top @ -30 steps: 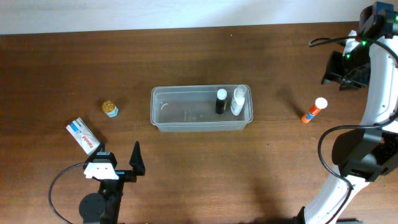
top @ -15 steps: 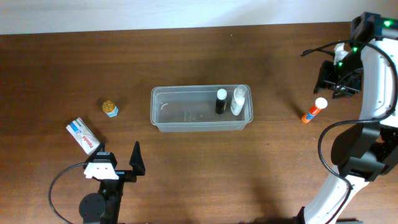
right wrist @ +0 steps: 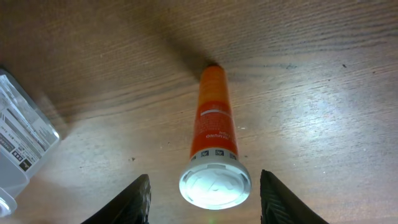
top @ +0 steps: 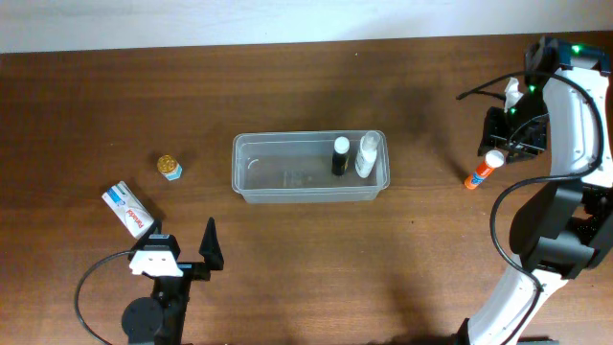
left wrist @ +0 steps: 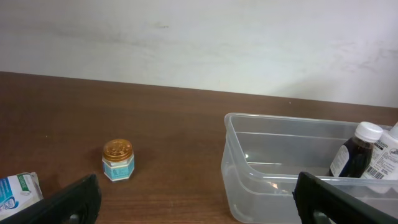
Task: Pack container
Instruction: 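Close the right gripper on the orange tube and lift, then carry the orange tube into the container near the bottles, then open the right gripper, release the tube, and retract right arm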
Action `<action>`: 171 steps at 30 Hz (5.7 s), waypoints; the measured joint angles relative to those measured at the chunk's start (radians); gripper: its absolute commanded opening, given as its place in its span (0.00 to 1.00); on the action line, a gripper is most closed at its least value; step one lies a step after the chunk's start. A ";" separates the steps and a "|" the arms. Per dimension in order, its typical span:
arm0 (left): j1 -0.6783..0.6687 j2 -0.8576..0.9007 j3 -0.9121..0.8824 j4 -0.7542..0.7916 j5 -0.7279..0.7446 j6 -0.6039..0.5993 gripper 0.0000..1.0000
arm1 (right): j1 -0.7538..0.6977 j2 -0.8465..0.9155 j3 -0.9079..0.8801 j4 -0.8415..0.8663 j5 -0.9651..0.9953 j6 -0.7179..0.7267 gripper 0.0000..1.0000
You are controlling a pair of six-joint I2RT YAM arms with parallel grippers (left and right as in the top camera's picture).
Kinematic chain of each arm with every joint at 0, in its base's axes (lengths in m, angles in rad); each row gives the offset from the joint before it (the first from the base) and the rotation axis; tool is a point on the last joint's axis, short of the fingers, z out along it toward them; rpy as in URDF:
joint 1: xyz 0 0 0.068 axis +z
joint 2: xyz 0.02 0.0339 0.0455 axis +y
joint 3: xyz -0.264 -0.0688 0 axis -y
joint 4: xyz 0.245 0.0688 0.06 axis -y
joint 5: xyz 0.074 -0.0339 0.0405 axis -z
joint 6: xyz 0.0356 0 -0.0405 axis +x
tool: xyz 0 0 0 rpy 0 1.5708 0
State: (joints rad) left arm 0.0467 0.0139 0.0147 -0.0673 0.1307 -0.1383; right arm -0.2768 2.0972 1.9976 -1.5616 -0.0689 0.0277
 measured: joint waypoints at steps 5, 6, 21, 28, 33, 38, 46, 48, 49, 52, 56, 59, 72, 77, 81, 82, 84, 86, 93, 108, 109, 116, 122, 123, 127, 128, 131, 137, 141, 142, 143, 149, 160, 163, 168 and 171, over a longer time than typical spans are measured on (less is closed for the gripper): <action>0.000 0.000 0.000 0.000 0.000 0.000 0.99 | 0.000 0.000 0.000 0.004 0.000 0.003 0.50; 0.000 0.000 0.000 0.000 0.000 0.000 0.99 | 0.000 0.000 -0.001 0.004 0.000 0.003 0.51; 0.000 0.000 0.000 0.000 0.000 0.000 0.99 | 0.000 0.000 -0.130 0.090 0.027 0.026 0.28; 0.000 0.000 0.000 0.000 0.000 0.000 1.00 | 0.000 0.000 -0.137 0.112 0.027 0.027 0.18; 0.000 0.000 0.000 0.000 0.000 0.000 1.00 | 0.000 0.000 -0.137 0.109 0.027 0.027 0.18; 0.000 0.000 0.000 0.000 0.000 0.000 0.99 | 0.008 0.000 -0.136 0.077 0.027 0.028 0.18; 0.000 0.000 0.000 0.000 0.000 0.000 0.99 | 0.068 -0.003 -0.044 -0.006 0.028 0.027 0.18; 0.000 0.000 0.000 0.000 0.000 0.000 0.99 | 0.099 -0.015 -0.008 -0.029 0.031 0.028 0.18; 0.000 0.000 0.000 0.000 0.000 0.000 0.99 | 0.119 -0.026 0.010 -0.041 0.031 0.027 0.18; 0.000 0.000 0.000 0.000 0.000 0.000 0.99 | 0.177 -0.055 0.061 -0.076 0.030 0.029 0.18; 0.000 0.000 0.000 0.000 0.000 0.000 1.00 | 0.257 -0.110 0.124 -0.107 0.022 0.028 0.18; 0.000 0.000 0.000 0.000 0.000 0.000 0.99 | 0.312 -0.156 0.156 -0.117 0.003 0.029 0.18; 0.000 0.000 0.000 0.000 0.000 0.000 1.00 | 0.517 -0.258 0.179 -0.096 -0.020 0.089 0.18; 0.000 0.000 0.000 0.000 0.000 0.000 0.99 | 0.566 -0.258 0.161 -0.045 -0.020 0.120 0.18; 0.000 0.000 0.000 0.000 0.000 0.000 0.99 | 0.594 -0.258 0.101 0.013 -0.020 0.146 0.18; 0.000 0.000 0.000 0.000 0.000 0.000 0.99 | 0.600 -0.258 0.081 0.025 -0.020 0.149 0.18; 0.000 0.000 0.000 0.000 0.000 0.000 0.99 | 0.612 -0.257 0.034 0.049 -0.020 0.158 0.18; 0.000 0.000 0.000 0.000 0.000 0.000 0.99 | 0.624 -0.254 -0.017 0.079 -0.020 0.166 0.18; 0.000 0.000 0.000 0.000 0.000 0.000 0.99 | 0.635 -0.245 -0.146 0.170 -0.020 0.183 0.18; 0.000 0.000 0.000 0.000 0.000 0.000 0.99 | 0.635 -0.245 -0.344 0.360 -0.020 0.190 0.19; 0.000 0.000 0.000 0.000 0.000 0.000 0.99 | 0.635 -0.245 -0.353 0.367 -0.020 0.190 0.19; 0.000 0.000 0.000 0.000 0.000 0.000 0.99 | 0.635 -0.245 -0.399 0.385 -0.003 0.193 0.19; 0.000 0.000 0.000 0.000 0.000 0.000 0.99 | 0.635 -0.241 -0.417 0.373 0.000 0.200 0.24; 0.000 0.000 0.000 0.000 0.000 0.000 0.99 | 0.635 -0.239 -0.418 0.365 0.000 0.201 0.24; 0.000 0.000 0.000 0.000 0.000 0.000 0.99 | 0.635 -0.231 -0.418 0.347 0.000 0.200 0.24; 0.000 0.000 0.000 0.000 0.000 0.000 0.99 | 0.635 -0.229 -0.418 0.346 0.000 0.201 0.24; 0.000 0.000 0.000 0.000 0.000 0.000 0.99 | 0.635 -0.228 -0.418 0.347 0.000 0.201 0.24; 0.000 0.000 0.000 0.000 0.000 0.000 0.99 | 0.635 -0.227 -0.418 0.366 0.000 0.201 0.24; 0.000 0.000 0.000 0.000 0.000 0.000 0.99 | 0.635 -0.203 -0.418 0.367 0.000 0.201 0.24; 0.000 0.000 0.000 0.000 0.000 0.000 0.99 | 0.635 -0.196 -0.418 0.367 0.000 0.201 0.24; 0.000 0.000 0.000 0.000 0.000 0.000 0.99 | 0.635 -0.185 -0.418 0.369 0.000 0.201 0.24; 0.000 0.000 0.000 0.000 0.000 0.000 0.99 | 0.635 -0.162 -0.418 0.392 0.000 0.201 0.25; 0.000 0.000 0.000 0.000 0.000 0.000 0.99 | 0.635 -0.162 -0.415 0.394 0.000 0.201 0.34; 0.000 0.000 0.000 0.000 0.000 0.000 0.99 | 0.635 -0.162 -0.390 0.377 0.000 0.201 0.34; 0.000 0.000 0.000 0.000 0.000 0.000 0.99 | 0.635 -0.162 -0.315 0.323 0.000 0.201 0.35; 0.000 0.000 0.000 0.000 0.000 0.000 0.99 | 0.635 -0.162 -0.242 0.262 0.001 0.201 0.39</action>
State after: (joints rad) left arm 0.0467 0.0139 0.0147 -0.0673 0.1307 -0.1383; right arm 0.3580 1.9354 1.7557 -1.2995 -0.0681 0.2287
